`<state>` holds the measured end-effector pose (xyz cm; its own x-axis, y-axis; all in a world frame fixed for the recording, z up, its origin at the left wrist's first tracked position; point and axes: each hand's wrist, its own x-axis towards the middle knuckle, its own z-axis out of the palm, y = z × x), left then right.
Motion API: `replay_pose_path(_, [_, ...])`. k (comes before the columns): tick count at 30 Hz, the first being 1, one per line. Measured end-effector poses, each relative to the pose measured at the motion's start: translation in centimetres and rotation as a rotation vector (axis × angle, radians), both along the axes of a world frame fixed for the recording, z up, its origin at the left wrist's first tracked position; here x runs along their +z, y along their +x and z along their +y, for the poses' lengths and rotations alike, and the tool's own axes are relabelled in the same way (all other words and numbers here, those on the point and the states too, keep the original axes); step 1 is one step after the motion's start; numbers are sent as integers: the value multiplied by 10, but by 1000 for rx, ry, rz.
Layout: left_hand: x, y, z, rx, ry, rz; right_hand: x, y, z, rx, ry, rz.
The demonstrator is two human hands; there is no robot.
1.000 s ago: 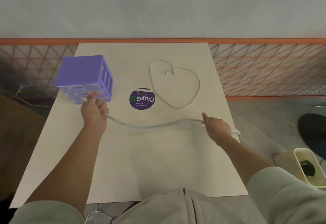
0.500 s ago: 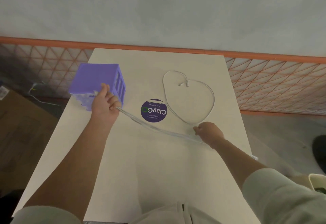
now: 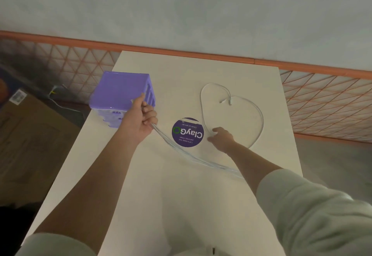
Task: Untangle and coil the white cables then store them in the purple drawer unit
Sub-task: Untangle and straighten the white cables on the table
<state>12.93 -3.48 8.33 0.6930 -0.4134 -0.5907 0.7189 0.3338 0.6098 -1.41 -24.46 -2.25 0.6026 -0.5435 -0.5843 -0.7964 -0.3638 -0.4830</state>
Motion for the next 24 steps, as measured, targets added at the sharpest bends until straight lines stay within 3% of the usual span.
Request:
replay_pose_path(4, [0, -1, -5, -56, 36, -3, 9, -1, 10, -148, 208, -160])
replay_pose_path(8, [-3, -4, -9, -115, 43, -7, 41, 4, 16, -147, 133, -350])
replay_pose_path(13, [0, -13, -18, -172, 19, 19, 93, 7, 23, -196, 263, -493])
replay_pose_path(19, [7, -31, -29, -279, 80, 50, 142, -12, 33, -180, 253, -685])
replay_pose_path(24, [10, -46, -37, -370, 81, -2, 155, -35, 45, -82, 267, -697])
